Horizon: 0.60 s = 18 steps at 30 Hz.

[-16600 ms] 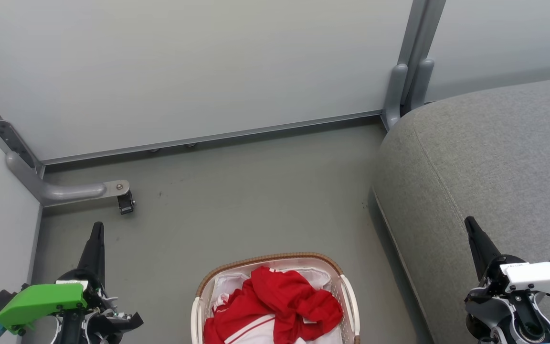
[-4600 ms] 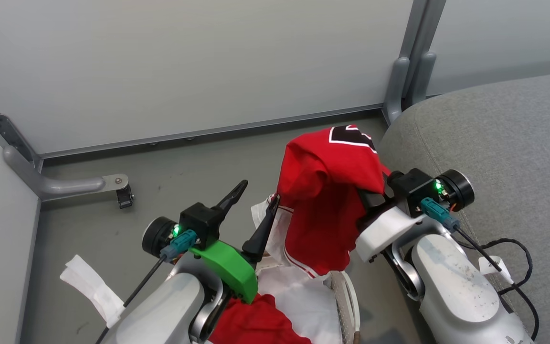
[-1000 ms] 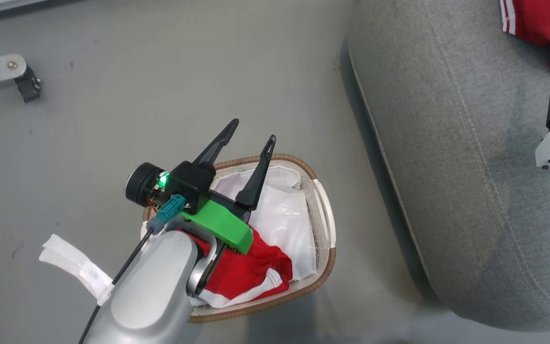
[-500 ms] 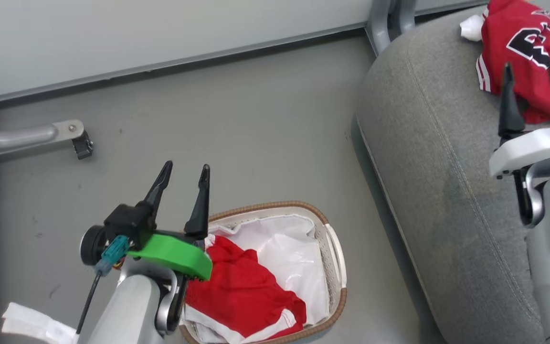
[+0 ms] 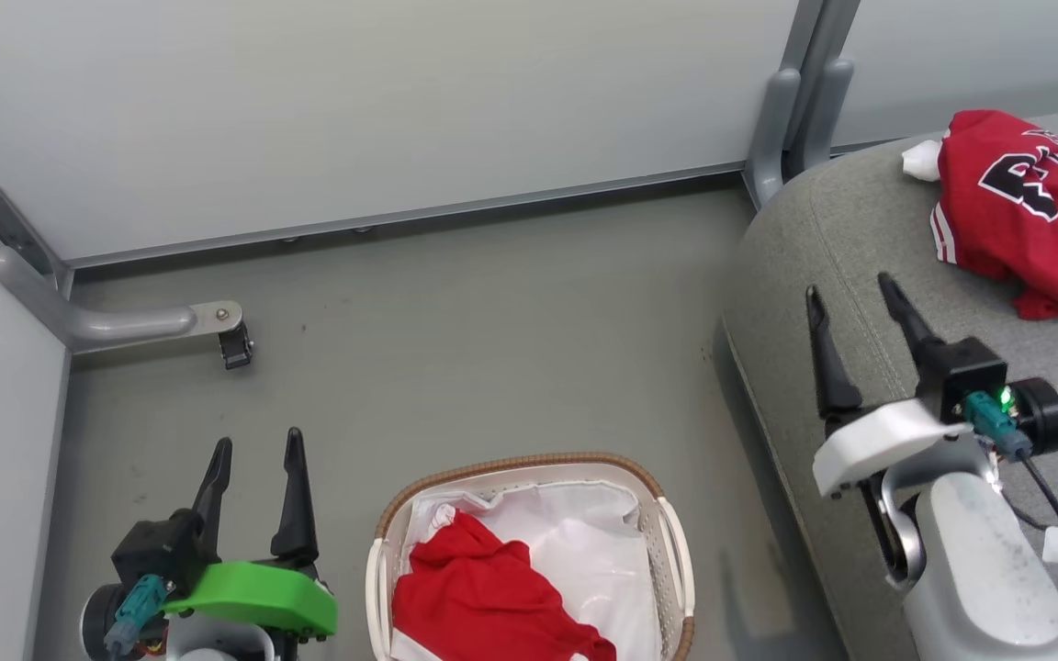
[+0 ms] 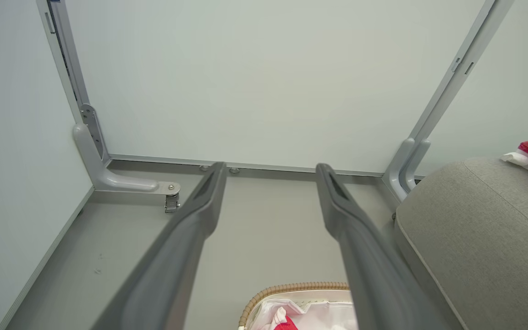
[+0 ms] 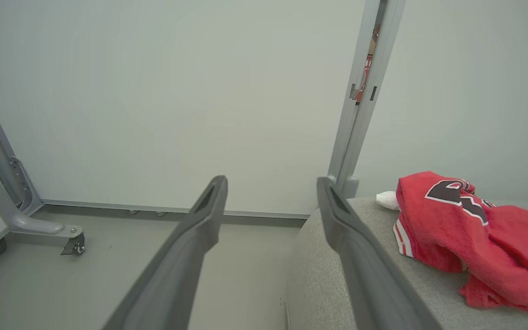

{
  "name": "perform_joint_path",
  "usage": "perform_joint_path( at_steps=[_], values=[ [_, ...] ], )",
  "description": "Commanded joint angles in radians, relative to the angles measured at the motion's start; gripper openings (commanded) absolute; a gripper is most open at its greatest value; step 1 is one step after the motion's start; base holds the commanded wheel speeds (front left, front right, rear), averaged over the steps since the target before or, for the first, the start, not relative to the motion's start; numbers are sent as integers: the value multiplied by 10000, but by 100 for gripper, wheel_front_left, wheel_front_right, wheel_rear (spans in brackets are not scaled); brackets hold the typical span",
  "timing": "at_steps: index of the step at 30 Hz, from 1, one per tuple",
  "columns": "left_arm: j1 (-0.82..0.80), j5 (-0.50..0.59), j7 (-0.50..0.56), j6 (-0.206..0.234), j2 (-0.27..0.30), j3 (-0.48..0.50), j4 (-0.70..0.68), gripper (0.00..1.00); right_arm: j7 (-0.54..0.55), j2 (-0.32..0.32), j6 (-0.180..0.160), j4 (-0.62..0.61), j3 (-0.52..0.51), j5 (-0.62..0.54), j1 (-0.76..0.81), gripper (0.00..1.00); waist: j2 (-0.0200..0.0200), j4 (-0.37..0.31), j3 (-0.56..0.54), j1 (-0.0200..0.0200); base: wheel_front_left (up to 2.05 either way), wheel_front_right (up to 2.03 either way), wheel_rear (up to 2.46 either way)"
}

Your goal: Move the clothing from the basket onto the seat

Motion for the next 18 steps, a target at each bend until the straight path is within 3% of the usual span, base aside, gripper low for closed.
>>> perform_joint_path(
  at_steps=[1,9,18],
  values=[
    [246,-9,5,-38,-15,124,-37,100,-21,-2,-14,-60,218,245,355,100,0,85,-193,1,0,0,0],
    [909,-186,5,-55,-43,321,-130,100,-21,-11,-14,-311,1028,1493,1688,100,0,60,-597,1,0,0,0],
    [1086,-160,5,87,-40,145,-72,100,-21,-9,-14,-625,1102,1232,2551,100,0,87,-802,1,0,0,0]
  ],
)
